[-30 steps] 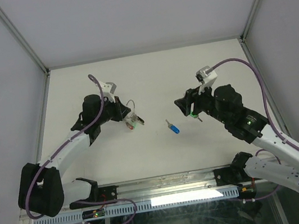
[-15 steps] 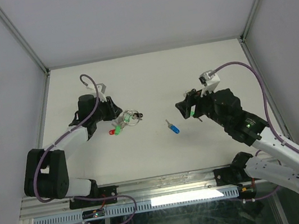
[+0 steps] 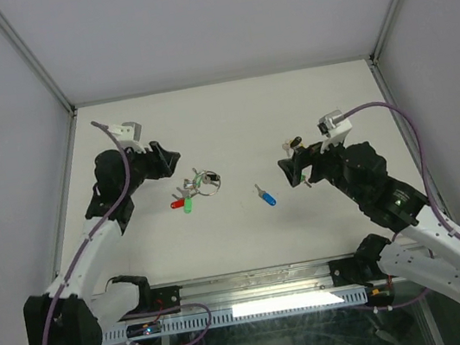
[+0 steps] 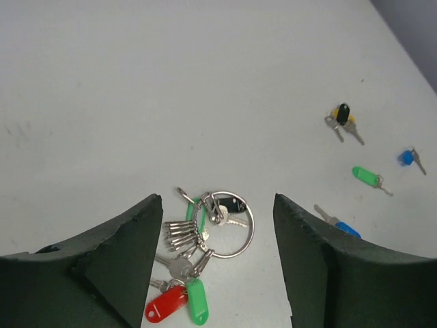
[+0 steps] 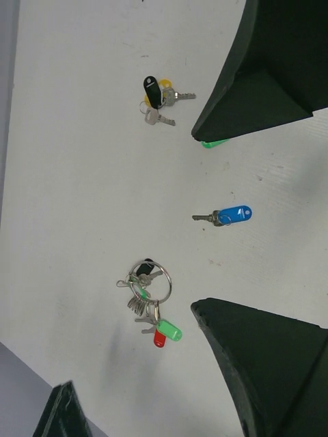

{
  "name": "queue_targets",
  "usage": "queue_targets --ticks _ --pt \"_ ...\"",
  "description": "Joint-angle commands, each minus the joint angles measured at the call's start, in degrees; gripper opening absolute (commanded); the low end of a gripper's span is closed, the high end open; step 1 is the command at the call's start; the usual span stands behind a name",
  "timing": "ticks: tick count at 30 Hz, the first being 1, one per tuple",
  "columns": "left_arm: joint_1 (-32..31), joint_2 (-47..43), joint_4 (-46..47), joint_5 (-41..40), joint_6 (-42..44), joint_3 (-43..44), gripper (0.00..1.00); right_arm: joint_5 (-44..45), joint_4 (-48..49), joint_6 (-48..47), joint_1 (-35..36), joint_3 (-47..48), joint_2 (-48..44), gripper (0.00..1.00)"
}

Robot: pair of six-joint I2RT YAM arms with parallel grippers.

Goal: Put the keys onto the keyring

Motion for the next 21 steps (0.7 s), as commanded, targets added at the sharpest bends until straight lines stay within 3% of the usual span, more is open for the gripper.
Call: queue_targets --ticks 1,5,8,15,21 --pt "0.50 -12.80 2.14 -3.58 1.56 -2.18 0.68 2.85 -0.67 -2.92 -0.30 2.28 -3.33 0.99" --pt "0.49 -21.53 1.01 -5.82 1.81 -5.41 0.81 4.33 -0.55 -2.60 -0.30 0.53 -7.56 0.99" --pt "0.43 -26.60 -0.88 -5.26 1.62 -7.17 0.98 7.52 -0.88 -1.01 -0.30 -1.10 -10.72 0.99" --pt "0.45 -36.51 -5.59 -10.81 -1.40 -11.14 0.99 14.82 -1.07 1.65 -0.30 -5.82 -17.96 0.99" --pt "0.45 -36.40 -6.91 -13.68 -1.04 -11.40 0.99 17.48 -2.13 5.08 -0.30 -6.65 -18.08 0.99"
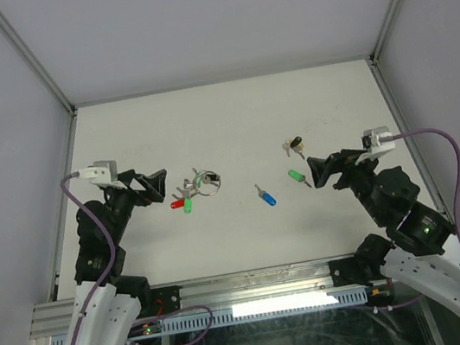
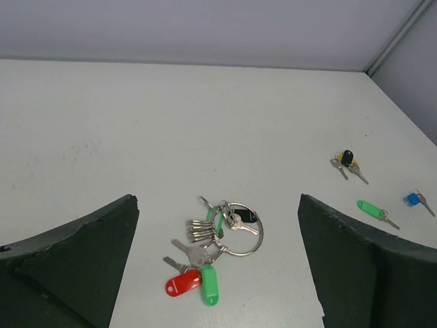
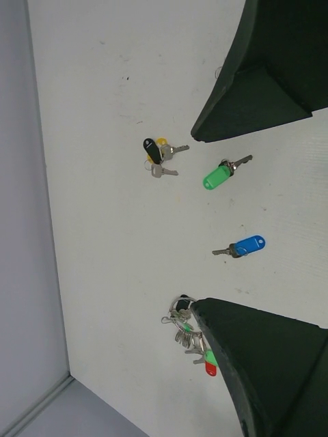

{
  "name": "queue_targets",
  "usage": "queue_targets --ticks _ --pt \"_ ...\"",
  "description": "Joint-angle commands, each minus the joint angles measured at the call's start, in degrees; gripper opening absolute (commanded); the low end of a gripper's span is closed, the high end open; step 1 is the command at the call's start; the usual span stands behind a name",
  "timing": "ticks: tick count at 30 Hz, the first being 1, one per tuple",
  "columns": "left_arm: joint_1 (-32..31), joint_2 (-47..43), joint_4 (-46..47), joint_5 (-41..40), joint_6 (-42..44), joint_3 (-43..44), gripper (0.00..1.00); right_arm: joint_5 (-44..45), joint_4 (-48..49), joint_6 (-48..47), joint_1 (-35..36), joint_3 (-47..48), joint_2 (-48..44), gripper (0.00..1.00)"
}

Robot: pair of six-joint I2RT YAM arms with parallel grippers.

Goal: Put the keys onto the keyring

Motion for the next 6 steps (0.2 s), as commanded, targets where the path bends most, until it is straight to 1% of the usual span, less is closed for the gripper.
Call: queue_targets --ticks 1,6 --pt "0.44 1.30 -0.41 -3.49 -0.43 0.30 0.99 3.83 1.17 3.29 -0.30 -0.14 0.02 0.99" --pt "0.41 3.08 -1.61 -3.74 0.44 2.00 0.99 3.94 2.19 2.88 -0.30 0.03 2.30 0.99"
